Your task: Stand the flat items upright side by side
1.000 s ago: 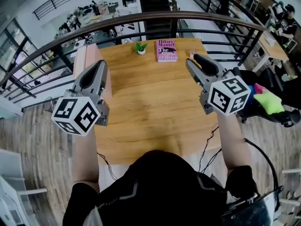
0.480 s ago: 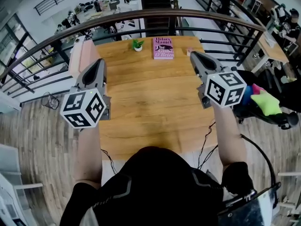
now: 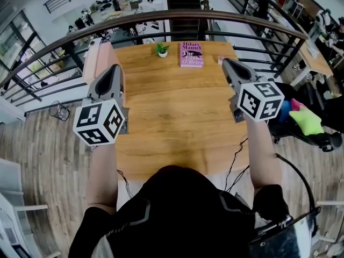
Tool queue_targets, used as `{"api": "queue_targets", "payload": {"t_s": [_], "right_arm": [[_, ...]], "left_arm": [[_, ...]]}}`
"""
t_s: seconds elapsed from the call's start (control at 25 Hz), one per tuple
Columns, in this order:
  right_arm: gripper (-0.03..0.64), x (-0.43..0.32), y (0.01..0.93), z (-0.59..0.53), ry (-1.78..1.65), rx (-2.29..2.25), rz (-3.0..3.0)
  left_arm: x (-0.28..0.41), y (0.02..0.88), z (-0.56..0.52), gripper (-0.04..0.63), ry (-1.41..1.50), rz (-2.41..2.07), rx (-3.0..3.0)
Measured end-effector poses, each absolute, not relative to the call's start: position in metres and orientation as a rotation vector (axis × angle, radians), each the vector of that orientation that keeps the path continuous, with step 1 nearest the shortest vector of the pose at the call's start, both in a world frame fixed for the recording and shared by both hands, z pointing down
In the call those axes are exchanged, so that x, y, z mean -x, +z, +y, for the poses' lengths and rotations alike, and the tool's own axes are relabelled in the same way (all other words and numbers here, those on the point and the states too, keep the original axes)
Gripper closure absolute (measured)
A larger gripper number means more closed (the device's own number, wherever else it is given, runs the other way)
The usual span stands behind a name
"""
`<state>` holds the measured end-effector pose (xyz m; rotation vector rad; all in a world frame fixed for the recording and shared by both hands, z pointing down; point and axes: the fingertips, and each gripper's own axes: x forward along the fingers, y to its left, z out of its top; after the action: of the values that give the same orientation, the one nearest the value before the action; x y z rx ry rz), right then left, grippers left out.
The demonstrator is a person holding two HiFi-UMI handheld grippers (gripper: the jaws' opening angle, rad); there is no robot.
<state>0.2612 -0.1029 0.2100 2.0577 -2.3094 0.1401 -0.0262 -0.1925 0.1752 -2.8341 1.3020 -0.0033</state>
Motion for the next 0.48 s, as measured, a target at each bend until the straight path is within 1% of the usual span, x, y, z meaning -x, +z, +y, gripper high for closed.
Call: {"api": "queue_targets", "payload": {"t_s": [0.2,0.48], "right_arm": [[0.609,-0.254,0.209,-0.101,0.122,-2.059,-2.290],[0.609,-0.254,0.212,-0.100,0.111,-2.059,-2.259]], "left_arm": [[0.030,0.174,-0.192,0.567,0.023,1.281,2.865],[0.018,0.171,-0.192,0.567,0.023,1.257,2.862]]}}
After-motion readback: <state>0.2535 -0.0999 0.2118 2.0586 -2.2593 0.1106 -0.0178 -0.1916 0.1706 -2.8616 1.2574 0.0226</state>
